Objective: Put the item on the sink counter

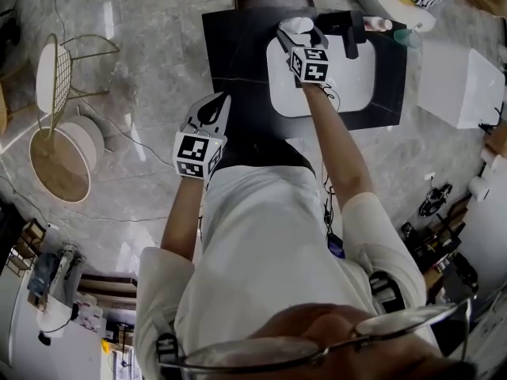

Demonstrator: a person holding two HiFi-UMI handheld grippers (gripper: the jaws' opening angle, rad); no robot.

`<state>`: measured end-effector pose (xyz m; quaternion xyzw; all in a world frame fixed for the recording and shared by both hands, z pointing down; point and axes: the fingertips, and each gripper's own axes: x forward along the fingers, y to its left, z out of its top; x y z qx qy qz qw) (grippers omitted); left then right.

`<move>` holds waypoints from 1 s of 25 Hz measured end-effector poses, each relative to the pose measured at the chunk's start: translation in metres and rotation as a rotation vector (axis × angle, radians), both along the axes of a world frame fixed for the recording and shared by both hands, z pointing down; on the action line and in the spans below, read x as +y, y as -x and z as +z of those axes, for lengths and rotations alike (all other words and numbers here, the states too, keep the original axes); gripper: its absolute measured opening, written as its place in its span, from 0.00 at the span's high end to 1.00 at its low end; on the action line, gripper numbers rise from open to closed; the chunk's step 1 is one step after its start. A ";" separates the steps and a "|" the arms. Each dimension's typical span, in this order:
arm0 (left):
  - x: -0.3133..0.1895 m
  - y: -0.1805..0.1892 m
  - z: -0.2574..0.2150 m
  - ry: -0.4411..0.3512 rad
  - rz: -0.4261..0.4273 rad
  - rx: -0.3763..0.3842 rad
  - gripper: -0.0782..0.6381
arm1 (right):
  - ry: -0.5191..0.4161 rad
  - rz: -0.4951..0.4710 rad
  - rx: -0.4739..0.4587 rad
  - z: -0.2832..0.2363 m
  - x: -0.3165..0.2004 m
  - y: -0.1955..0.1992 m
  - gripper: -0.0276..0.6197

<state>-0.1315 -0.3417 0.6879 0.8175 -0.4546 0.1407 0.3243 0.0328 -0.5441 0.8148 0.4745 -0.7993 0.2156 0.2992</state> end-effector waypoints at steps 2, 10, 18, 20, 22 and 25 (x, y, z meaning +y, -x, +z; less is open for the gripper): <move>0.000 -0.003 -0.007 -0.014 0.009 -0.005 0.88 | -0.001 -0.026 0.003 -0.011 0.010 -0.002 0.33; 0.009 -0.032 -0.033 -0.061 0.043 -0.017 0.88 | -0.032 -0.183 -0.036 -0.074 0.060 -0.004 0.40; 0.031 -0.075 -0.066 -0.113 0.003 -0.034 0.88 | -0.080 -0.296 -0.109 -0.139 0.117 -0.028 0.48; 0.038 -0.086 -0.075 -0.126 -0.030 -0.039 0.88 | -0.085 -0.310 -0.126 -0.156 0.130 -0.041 0.53; 0.044 -0.094 -0.084 -0.139 -0.070 -0.043 0.88 | -0.089 -0.330 -0.132 -0.172 0.142 -0.055 0.56; 0.055 -0.109 -0.097 -0.161 -0.123 -0.045 0.88 | -0.097 -0.374 -0.146 -0.194 0.163 -0.076 0.61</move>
